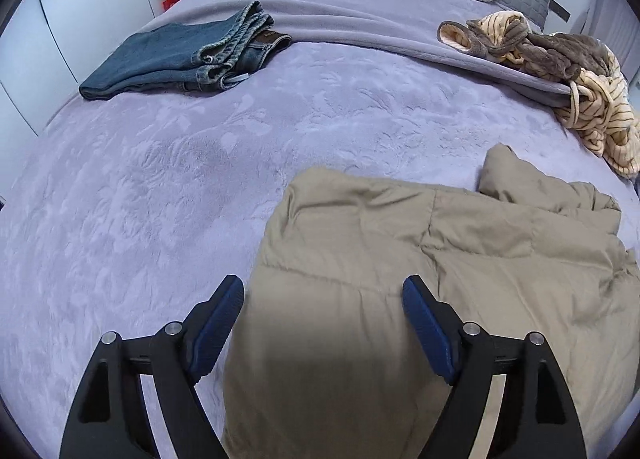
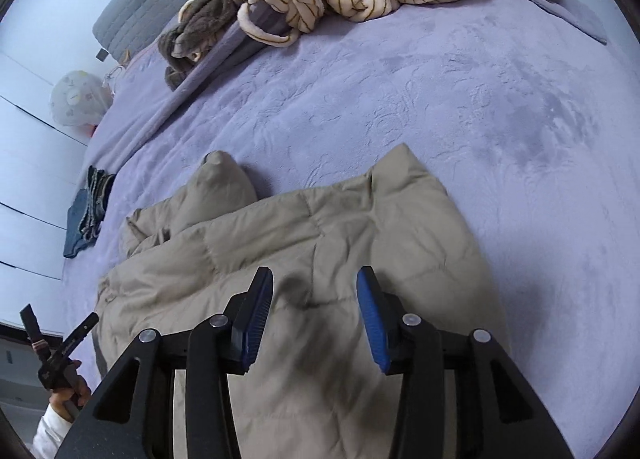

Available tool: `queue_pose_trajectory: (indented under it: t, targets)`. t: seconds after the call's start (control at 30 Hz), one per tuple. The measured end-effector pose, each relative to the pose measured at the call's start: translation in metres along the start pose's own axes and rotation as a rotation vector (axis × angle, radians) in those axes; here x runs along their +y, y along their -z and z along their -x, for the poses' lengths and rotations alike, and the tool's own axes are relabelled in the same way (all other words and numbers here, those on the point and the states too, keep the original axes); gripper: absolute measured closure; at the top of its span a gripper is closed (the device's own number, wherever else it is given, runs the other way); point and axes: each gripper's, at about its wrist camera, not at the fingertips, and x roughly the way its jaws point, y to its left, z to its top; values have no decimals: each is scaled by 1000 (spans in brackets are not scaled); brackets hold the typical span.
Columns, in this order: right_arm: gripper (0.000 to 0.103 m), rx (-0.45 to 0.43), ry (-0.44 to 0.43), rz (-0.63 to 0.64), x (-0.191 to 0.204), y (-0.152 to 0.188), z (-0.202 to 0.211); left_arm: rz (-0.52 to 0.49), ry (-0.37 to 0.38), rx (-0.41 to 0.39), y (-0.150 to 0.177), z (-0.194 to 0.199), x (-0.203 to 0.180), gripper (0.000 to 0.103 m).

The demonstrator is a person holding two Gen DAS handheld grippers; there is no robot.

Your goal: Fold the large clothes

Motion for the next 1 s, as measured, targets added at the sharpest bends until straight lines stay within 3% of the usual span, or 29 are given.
queue_pose_trajectory:
  t: [0.1,0.17,0.43,0.57,1.0]
  targets:
    - [46,12,-34,-22,2,24,15,15,19,24,20,14,2,18]
    - [45,26,-54,-39,1,42,24,19,19,29,34,24,3,0]
    - [35,79,-97,-108,-8,103,50,47,40,94,77,51,4,0]
    - [24,96,-115,-153,-15,131,56,66,38,118,98,58,3,0]
    - [16,139,-176,-342,-43,167,30,103,46,209,137,44,5,0]
